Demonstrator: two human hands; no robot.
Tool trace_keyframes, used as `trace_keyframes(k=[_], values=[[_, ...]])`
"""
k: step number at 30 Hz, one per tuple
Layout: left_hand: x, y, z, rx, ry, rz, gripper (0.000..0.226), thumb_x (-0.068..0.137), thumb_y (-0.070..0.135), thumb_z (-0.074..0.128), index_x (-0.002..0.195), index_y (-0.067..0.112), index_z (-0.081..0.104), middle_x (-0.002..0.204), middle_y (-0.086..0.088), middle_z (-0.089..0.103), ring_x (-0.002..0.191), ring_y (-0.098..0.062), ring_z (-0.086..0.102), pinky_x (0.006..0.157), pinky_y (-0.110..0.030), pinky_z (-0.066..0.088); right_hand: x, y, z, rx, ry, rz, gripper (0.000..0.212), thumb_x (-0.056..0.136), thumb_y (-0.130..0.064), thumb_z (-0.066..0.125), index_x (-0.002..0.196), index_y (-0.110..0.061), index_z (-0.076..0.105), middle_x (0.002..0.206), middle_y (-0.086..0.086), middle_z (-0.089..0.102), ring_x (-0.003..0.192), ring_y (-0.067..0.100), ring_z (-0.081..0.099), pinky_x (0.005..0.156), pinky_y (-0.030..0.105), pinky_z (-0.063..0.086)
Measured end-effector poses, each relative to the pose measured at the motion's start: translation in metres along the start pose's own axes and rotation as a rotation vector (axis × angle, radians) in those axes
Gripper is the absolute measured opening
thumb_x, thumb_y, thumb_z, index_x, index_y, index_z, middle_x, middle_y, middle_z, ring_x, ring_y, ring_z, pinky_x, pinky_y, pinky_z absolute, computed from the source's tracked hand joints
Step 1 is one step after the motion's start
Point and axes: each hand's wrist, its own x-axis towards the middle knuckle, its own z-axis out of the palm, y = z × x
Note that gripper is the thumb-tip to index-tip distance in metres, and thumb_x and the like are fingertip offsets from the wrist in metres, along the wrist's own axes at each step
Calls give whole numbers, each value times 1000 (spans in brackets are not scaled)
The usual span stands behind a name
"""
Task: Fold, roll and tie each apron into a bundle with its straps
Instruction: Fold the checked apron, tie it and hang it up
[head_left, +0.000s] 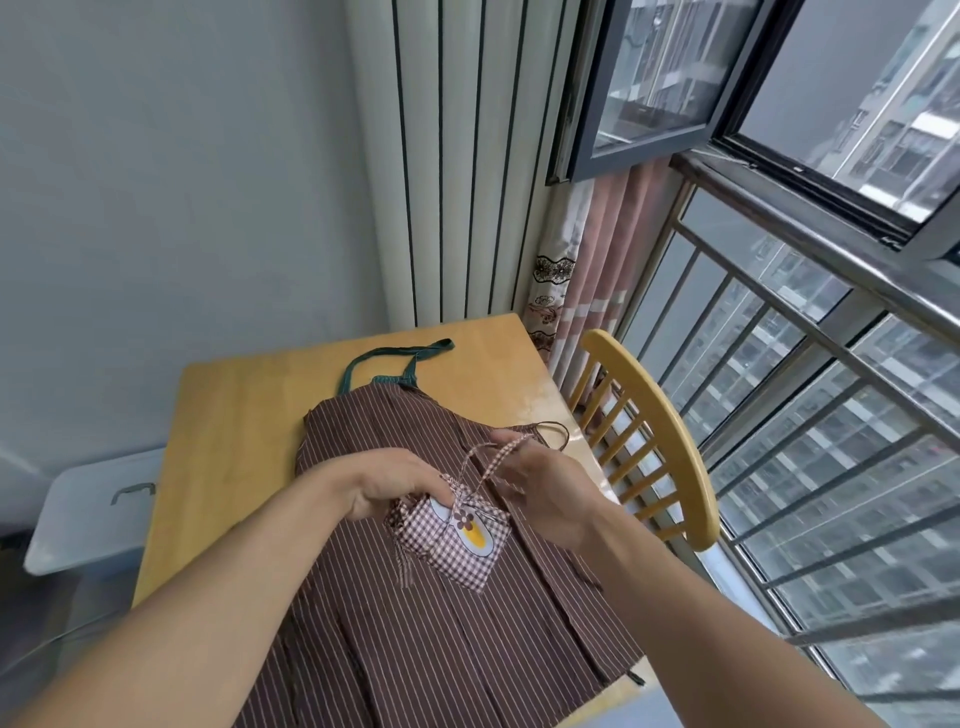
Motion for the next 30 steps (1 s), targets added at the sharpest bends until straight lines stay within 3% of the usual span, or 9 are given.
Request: trace_keyframes(k=[3, 6, 10, 15, 17, 19, 22, 26, 30], values=[[0, -2, 0, -21, 32, 23, 9, 88, 8, 72, 90, 4, 79, 105, -18, 76, 106, -31, 70, 92, -42, 55, 1, -6, -11, -11, 11, -9, 26, 100, -21, 50, 105, -16, 74, 123, 3, 67, 115, 23, 54, 112, 44, 35], [-5, -1, 2, -48, 29, 69, 12, 90, 5, 69, 99, -1, 76, 107, -19, 76, 102, -28, 71, 93, -41, 55, 1, -15, -19, -54, 37, -2, 39, 108, -36, 43, 102, -18, 77, 129, 5, 66, 124, 26, 54, 117, 46, 36], [-13, 2, 6, -101, -19, 128, 18, 93, 3, 66, 109, -4, 71, 106, -18, 76, 95, -23, 74, 77, -32, 60, 0, -21, -25, -99, 77, -15, 34, 106, -40, 49, 109, -19, 75, 127, 9, 64, 122, 26, 56, 103, 40, 47], [-27, 9, 5, -146, -134, 251, 25, 95, -1, 62, 119, -8, 65, 114, -20, 72, 102, -27, 71, 88, -35, 58, -6, -27, -29, -43, 66, -37, 31, 99, -29, 63, 122, -9, 65, 80, 1, 55, 75, 14, 50, 82, 35, 42], [-31, 12, 6, -204, -171, 316, 22, 93, -2, 61, 114, -4, 67, 112, -19, 73, 101, -27, 72, 86, -35, 60, -5, -23, -27, -41, 54, -7, 30, 94, -29, 68, 114, -9, 64, 79, 1, 53, 71, 13, 46, 72, 30, 42], [-33, 16, 8, -282, -166, 384, 20, 91, -1, 61, 110, -2, 67, 110, -19, 73, 100, -28, 72, 85, -35, 61, -1, -13, -25, -61, 22, 24, 40, 90, -32, 74, 115, -3, 63, 95, 17, 59, 83, 24, 53, 85, 41, 53], [-30, 21, 13, -416, -106, 467, 30, 93, 0, 60, 123, -2, 60, 122, -23, 69, 109, -34, 68, 91, -42, 57, -2, 3, -19, 14, 13, 10, 43, 90, -29, 70, 127, -8, 66, 129, 23, 65, 109, 32, 59, 106, 49, 47], [-16, 20, 19, -573, 107, 471, 32, 96, 1, 57, 128, -3, 57, 124, -22, 69, 116, -39, 65, 106, -55, 48, -14, 20, -18, 153, 25, -18, 26, 86, -29, 68, 107, -13, 68, 94, 2, 67, 82, 13, 58, 74, 28, 45], [-3, 15, 24, -635, 396, 436, 18, 95, -2, 61, 113, -2, 62, 117, -25, 71, 107, -39, 69, 99, -54, 51, -27, 23, -15, -80, 95, -109, 25, 91, -35, 68, 102, -13, 73, 91, 4, 69, 83, 18, 62, 74, 30, 49]])
